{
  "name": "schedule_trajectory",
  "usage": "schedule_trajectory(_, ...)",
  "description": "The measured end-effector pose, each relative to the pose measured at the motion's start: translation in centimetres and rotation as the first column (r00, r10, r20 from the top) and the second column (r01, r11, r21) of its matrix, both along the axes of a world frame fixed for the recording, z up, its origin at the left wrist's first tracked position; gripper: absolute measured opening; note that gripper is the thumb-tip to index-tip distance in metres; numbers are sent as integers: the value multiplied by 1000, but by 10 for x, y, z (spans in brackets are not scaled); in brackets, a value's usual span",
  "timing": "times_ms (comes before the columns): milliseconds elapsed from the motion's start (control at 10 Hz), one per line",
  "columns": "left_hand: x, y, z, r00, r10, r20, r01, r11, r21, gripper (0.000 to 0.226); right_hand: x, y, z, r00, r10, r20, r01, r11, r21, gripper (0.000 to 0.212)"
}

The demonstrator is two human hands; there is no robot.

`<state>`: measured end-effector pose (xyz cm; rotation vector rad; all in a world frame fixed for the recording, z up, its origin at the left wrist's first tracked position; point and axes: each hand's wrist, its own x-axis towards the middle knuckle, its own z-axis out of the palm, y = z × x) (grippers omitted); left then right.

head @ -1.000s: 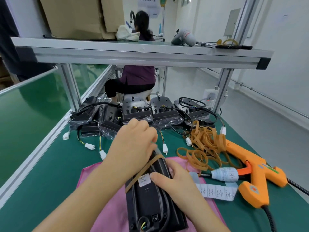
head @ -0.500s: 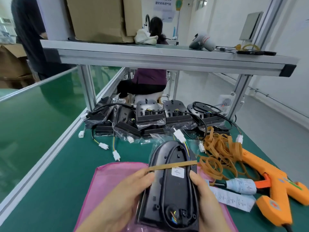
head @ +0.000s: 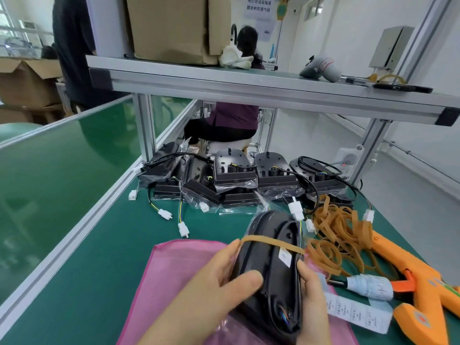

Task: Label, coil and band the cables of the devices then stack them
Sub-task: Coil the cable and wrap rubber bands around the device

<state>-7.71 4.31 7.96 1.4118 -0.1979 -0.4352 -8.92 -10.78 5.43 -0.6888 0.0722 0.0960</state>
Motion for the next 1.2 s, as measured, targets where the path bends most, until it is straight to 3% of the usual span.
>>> schedule_trajectory(100, 2, 8, -7, 993, -100, -69, 91, 988, -121, 106, 16, 1, -20, 995, 96, -13, -88, 953, 289, 63)
schedule_trajectory(200, 3, 5, -11, 980, -32, -198, -19, 968, -252, 157, 19, 8, 23, 927, 164, 337, -275, 910, 312, 70)
schedule_trajectory(300, 1, -7, -28, 975, 88, -205, -144, 949, -279, 129, 16, 27, 41, 947, 48, 318, -129, 962, 239, 166)
schedule_trajectory(400, 10, -6, -33, 948, 264, -176, -302, 920, -249, 91, 14, 30, 15, 977, -85, 194, 52, 984, 171, 63)
schedule_trajectory(500, 24, 6, -29, 969, 214, -119, -238, 937, -256, 63, 7, 21, -23, 955, -257, -147, 260, 966, -3, 65)
schedule_trajectory(600, 41, 24, -21, 989, 125, -75, -138, 969, -205, 56, 2, 19, -22, 930, -285, -234, 282, 958, -45, 56)
schedule_trajectory(700, 64, 41, -11, 995, 71, -63, -78, 991, -113, 56, 2, 0, -21, 919, -293, -264, 304, 953, 4, 79)
schedule_trajectory(800, 86, 61, 0, 997, 51, -55, -47, 997, 61, 64, 2, -25, -21, 880, -330, -341, 331, 942, -57, 98)
schedule_trajectory(900, 103, 75, 10, 987, -155, -43, 160, 975, 157, 72, 7, -51, -13, 920, -306, -244, 266, 947, -182, 91)
schedule_trajectory(1000, 112, 73, 19, 923, -385, 22, 354, 868, 347, 81, 20, -62, 2, 980, -144, -138, 47, 839, -541, 62)
schedule_trajectory(1100, 118, 50, 24, 814, -581, -11, 529, 733, 427, 77, 30, -60, 1, 965, 152, -215, -259, 697, -669, 63)
schedule_trajectory(1200, 126, 25, 21, 769, -636, -57, 581, 660, 476, 72, 29, -52, -11, 900, 349, -259, -435, 743, -508, 42)
